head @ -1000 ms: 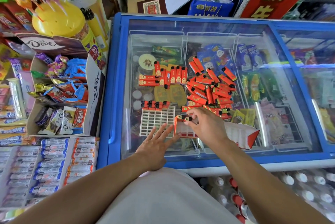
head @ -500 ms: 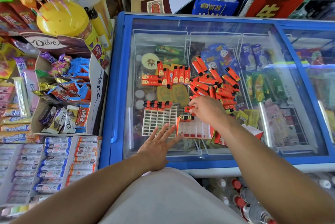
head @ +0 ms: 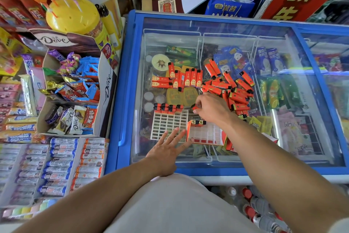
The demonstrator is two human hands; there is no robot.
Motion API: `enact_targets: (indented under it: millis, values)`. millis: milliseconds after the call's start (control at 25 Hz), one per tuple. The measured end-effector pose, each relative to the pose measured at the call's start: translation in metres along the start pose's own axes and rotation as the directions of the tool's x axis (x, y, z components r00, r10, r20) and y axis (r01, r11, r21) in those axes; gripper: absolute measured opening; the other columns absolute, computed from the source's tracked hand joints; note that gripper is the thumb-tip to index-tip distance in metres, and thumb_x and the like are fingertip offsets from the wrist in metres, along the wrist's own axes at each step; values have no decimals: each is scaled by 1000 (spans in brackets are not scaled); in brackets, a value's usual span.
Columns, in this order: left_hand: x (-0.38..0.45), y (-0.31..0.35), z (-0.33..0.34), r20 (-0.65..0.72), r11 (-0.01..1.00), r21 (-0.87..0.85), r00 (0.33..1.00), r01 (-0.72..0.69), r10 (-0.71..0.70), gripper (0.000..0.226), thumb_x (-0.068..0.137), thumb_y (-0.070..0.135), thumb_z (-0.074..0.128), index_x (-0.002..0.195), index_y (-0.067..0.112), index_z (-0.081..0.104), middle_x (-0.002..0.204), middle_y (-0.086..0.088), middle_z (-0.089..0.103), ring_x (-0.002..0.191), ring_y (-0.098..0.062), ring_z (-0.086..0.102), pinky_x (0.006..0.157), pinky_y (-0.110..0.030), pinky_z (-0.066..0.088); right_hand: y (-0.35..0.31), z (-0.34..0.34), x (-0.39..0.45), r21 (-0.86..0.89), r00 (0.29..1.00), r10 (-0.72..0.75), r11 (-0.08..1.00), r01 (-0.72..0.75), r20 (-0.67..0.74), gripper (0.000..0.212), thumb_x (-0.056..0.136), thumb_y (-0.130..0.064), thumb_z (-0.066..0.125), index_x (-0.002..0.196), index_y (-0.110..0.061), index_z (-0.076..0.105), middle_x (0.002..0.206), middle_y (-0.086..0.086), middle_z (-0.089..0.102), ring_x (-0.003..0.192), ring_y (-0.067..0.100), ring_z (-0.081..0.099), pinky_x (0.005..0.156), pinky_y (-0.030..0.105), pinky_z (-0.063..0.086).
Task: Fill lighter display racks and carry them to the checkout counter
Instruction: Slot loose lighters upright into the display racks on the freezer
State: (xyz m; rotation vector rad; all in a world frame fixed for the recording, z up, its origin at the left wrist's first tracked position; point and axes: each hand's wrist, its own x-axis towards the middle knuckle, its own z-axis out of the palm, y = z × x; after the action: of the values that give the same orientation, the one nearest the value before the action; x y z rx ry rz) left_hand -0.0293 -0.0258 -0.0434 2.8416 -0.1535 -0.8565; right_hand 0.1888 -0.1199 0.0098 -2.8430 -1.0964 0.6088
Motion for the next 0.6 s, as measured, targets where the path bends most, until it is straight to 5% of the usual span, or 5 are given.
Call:
enact_targets:
  millis: [120,280,320,480,600]
  values:
    - [0,-2,2,-6,1000,-4,1000,-14,14,103,98,35,54,151,39,-34,159,-3,-40,145,-27,-38,122,-51,-16,-2,-15,-13,354,996,72,934,-49,-50,32,96,-44,61,118,-23,52,97,-8,67,81,16,65,71,35,53]
    - [1,-4,3,-8,1000,-3,1000,-18,18,102,99,40,54,151,39,-33,160,-3,-39,145,-27,-38,122,-50,-17,-4,-34,-35,852,986,162,509,-120,42,30,98,-35,62,121,-17,61,91,0,72,71,17,69,67,35,55]
    - [1,-3,2,-6,1000,-4,1000,-18,18,101,100,42,54,151,39,-33,159,-3,-39,145,-27,-38,122,-50,-18,-4,-36,-43,855,988,150,505,-114,43,28,96,-35,65,120,-20,65,89,1,71,67,13,67,65,32,55]
    - [1,-2,0,-2,1000,-9,1000,-18,18,101,99,41,54,152,39,-32,159,-3,-40,145,-26,-38,122,-50,-17,5,-37,-68,613,993,116,786,-83,-15,29,84,-46,76,106,-29,66,92,-14,66,79,4,62,69,26,48]
    - [2,-2,3,-1,1000,-21,1000,-9,9,103,96,38,56,152,40,-31,159,-4,-40,143,-26,-40,123,-51,-16,12,-34,-87,524,991,124,848,-80,-49,37,76,-51,80,91,-26,57,85,-12,60,77,8,56,65,28,43]
